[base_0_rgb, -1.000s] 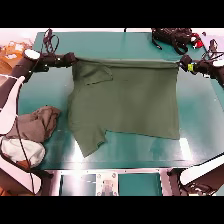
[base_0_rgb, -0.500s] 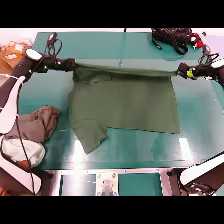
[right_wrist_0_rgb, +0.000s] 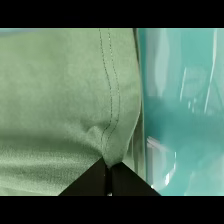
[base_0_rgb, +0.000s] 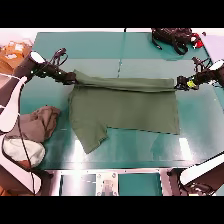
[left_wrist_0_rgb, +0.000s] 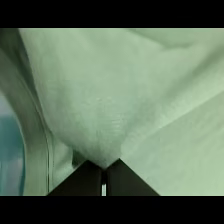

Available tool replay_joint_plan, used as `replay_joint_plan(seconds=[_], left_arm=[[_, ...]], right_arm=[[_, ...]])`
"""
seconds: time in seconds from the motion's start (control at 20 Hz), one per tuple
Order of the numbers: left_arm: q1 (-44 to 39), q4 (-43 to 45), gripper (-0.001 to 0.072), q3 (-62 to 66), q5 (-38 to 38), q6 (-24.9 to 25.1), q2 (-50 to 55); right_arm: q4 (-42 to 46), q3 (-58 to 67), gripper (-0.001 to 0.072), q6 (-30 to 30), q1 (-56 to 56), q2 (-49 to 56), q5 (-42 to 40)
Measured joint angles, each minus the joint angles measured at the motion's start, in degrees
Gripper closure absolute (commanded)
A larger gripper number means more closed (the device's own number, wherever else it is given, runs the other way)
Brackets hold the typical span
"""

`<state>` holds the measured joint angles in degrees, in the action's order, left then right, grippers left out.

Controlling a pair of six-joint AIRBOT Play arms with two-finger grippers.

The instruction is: Fold the shirts.

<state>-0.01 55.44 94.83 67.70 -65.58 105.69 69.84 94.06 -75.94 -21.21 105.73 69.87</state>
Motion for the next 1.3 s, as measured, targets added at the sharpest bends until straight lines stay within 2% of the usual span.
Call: replay_joint_plan(seconds=[0.2, 0.25, 0.3, 0.35, 0.5, 0.55, 0.6, 0.75, 0.9, 1.05, 1.1, 1.2, 1.3], left_arm=[[-0.81, 1.77, 0.0684, 0.0, 3.76, -0.92, 0.74], [-1.14, 2.14, 0.0597, 0.0, 4.22, -1.2, 0.9], [-1.38, 2.27, 0.0247, 0.02, 4.44, -1.46, 0.98], [-1.49, 2.62, 0.0061, 0.07, 4.59, -2.08, 1.03], [-0.9, 2.8, 0.0057, 1.38, 8.66, -5.68, 1.05], [-0.2, 2.84, 0.0058, 2.1, 11.02, -7.3, 1.05], [0.68, 3.04, 0.0058, 2.73, 13.57, -9.16, 1.03], [3.06, 3.13, 0.0058, 2.51, 22.51, -14.49, -0.31], [4.02, 4.81, 0.0058, -4.74, 25.53, -16.92, -6.32], [4.55, 7.56, 0.0058, -18.4, 23.45, -17.79, -16.11], [4.63, 8.37, 0.0058, -24.09, 21.73, -17.99, -19.93], [4.63, 8.57, 0.0058, -34.84, 17.03, -18.21, -27.19], [4.59, 7.39, 0.0058, -44.19, 11.23, -18.38, -32.7]], right_arm=[[2.16, 0.0, 0.0692, -0.33, 0.04, 0.0, 3.37], [2.45, 0.0, 0.0604, -0.42, 0.07, 0.0, 3.85], [2.8, 0.0, 0.0477, -0.44, 0.11, 0.0, 4.15], [3.34, 0.02, 0.0446, -0.44, 0.11, 0.0, 4.55], [4.98, 0.74, 0.045, -1.77, 0.31, -0.11, 8.41], [6.56, 0.94, 0.0466, -2.89, 0.09, -0.42, 9.99], [8.17, 1.05, 0.0531, -4.17, -0.33, -0.96, 11.5], [10.01, -1.29, 0.0543, -8.09, -1.16, -4.09, 15.37], [11.39, -9.7, 0.0543, -10.88, -2.01, -10.73, 16.28], [12.04, -23.26, 0.0541, -13.33, -4.07, -20.83, 14.82], [12.04, -28.39, 0.051, -14.1, -5.11, -24.9, 14.16], [12.04, -37.64, 0.031, -15.8, -7.13, -32.52, 11.8], [10.93, -46.23, 0.0283, -17.4, -8.61, -39.5, 8.92]])
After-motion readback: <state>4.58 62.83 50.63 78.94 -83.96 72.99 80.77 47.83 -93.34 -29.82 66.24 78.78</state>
